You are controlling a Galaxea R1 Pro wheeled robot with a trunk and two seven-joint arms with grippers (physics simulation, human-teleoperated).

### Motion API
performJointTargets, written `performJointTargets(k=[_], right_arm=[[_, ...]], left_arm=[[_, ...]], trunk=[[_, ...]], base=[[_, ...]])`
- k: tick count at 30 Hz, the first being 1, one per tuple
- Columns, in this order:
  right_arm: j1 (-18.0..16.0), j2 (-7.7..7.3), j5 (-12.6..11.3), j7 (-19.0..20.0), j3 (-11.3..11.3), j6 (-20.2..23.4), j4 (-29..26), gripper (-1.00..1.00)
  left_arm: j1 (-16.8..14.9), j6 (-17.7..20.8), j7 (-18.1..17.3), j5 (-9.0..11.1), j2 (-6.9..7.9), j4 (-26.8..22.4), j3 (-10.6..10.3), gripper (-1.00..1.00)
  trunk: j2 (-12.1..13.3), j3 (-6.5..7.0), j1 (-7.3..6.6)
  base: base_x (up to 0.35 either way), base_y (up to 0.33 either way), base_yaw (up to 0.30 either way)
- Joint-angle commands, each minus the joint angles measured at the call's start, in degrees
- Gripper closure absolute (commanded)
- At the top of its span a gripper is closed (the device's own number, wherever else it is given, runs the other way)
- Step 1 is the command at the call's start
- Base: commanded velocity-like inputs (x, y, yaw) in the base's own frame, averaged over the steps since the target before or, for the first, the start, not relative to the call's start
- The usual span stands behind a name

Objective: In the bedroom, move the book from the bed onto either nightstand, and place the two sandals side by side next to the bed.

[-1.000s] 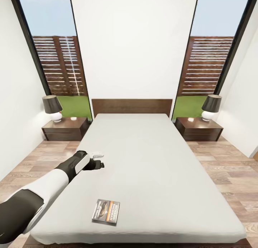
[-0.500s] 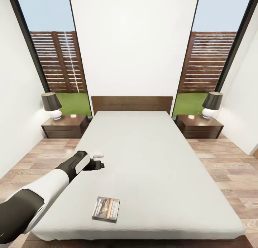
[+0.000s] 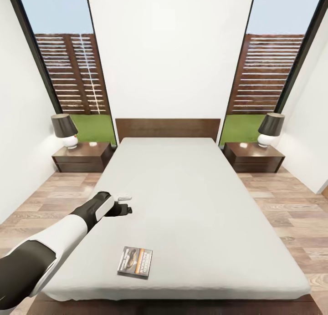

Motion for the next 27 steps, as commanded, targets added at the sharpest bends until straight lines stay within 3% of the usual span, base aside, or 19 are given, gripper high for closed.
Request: performJointTargets(k=[1,14,27], right_arm=[[-0.1,-0.04,0.6,-0.2,-0.5,0.1,0.2,-1.00],[0.1,-0.02,0.6,-0.2,-0.5,0.1,0.2,-1.00],[0.1,-0.02,0.6,-0.2,-0.5,0.1,0.2,-1.00]], left_arm=[[0.0,0.2,0.5,0.6,0.08,-0.1,-0.4,-1.00],[0.0,-0.2,0.7,0.6,0.28,-0.2,-0.4,-1.00],[0.0,-0.5,0.8,0.6,0.23,-0.3,-1.8,-1.00]], trunk=[[-0.1,-0.22,0.03],[-0.1,-1.44,0.03],[-0.1,-2.66,0.03]], base=[[0.000,0.000,0.000],[0.000,0.000,0.000],[0.000,0.000,0.000]])
